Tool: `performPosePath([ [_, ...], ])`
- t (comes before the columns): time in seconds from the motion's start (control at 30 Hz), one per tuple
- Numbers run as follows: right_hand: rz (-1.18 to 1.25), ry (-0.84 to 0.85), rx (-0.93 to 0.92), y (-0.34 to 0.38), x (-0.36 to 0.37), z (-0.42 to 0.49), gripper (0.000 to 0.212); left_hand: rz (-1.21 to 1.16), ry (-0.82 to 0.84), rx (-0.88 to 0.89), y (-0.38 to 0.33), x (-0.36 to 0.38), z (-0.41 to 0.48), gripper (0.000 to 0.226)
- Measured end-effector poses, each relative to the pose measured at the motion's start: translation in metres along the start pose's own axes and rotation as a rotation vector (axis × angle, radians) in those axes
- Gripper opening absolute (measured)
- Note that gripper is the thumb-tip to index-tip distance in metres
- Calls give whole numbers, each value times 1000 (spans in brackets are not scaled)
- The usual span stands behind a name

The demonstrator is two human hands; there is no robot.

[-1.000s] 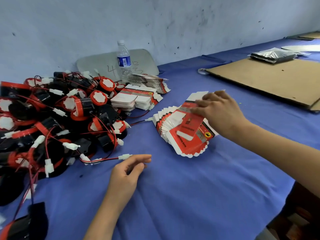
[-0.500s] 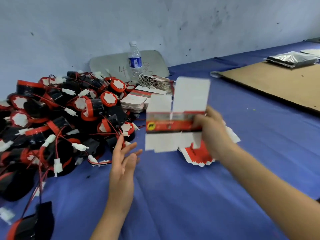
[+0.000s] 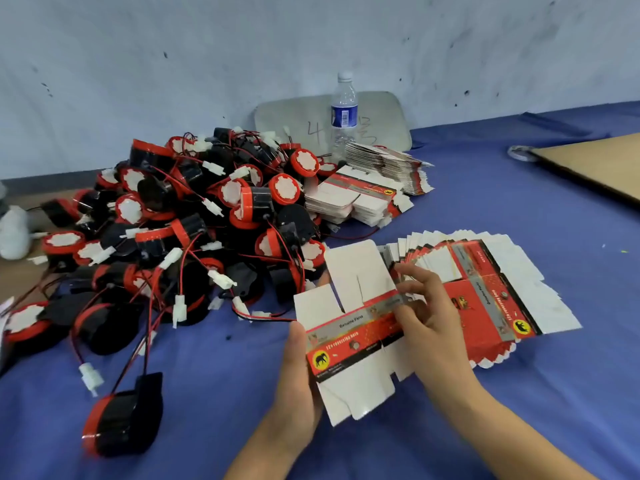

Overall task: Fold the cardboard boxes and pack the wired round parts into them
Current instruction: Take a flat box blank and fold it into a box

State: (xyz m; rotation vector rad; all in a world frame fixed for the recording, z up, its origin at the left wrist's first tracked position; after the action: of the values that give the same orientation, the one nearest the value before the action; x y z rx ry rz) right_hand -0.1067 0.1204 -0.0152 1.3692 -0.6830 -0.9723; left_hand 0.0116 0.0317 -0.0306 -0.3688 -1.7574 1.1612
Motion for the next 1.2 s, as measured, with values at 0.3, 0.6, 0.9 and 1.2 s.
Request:
performPosePath([
  [0.3, 116, 250, 42, 1, -2, -3, 52, 193, 53, 26, 2, -1, -5, 94],
  [0.6, 155, 517, -227, 12, 4, -24, 49, 329, -111, 345, -10, 3, 10, 128],
  [0.9, 391, 482, 194, 5, -2, -15, 24, 375, -221, 390, -14, -17, 13, 50],
  [1.2, 391, 428, 104, 5, 6, -17, 26, 370, -254, 393, -18, -11, 8, 67],
])
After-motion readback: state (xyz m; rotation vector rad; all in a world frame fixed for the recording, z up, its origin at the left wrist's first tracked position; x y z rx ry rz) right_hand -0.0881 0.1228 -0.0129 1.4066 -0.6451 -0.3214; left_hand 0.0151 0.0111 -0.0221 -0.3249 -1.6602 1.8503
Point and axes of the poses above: each hand's wrist, its own z-axis towards the middle knuckle, its own x-axis out of the palm, y = z × x, the point moved 1 cm from there along z, towards the middle knuckle, and after that the axes turned 6 degrees about -z, right-handed, at the moved point
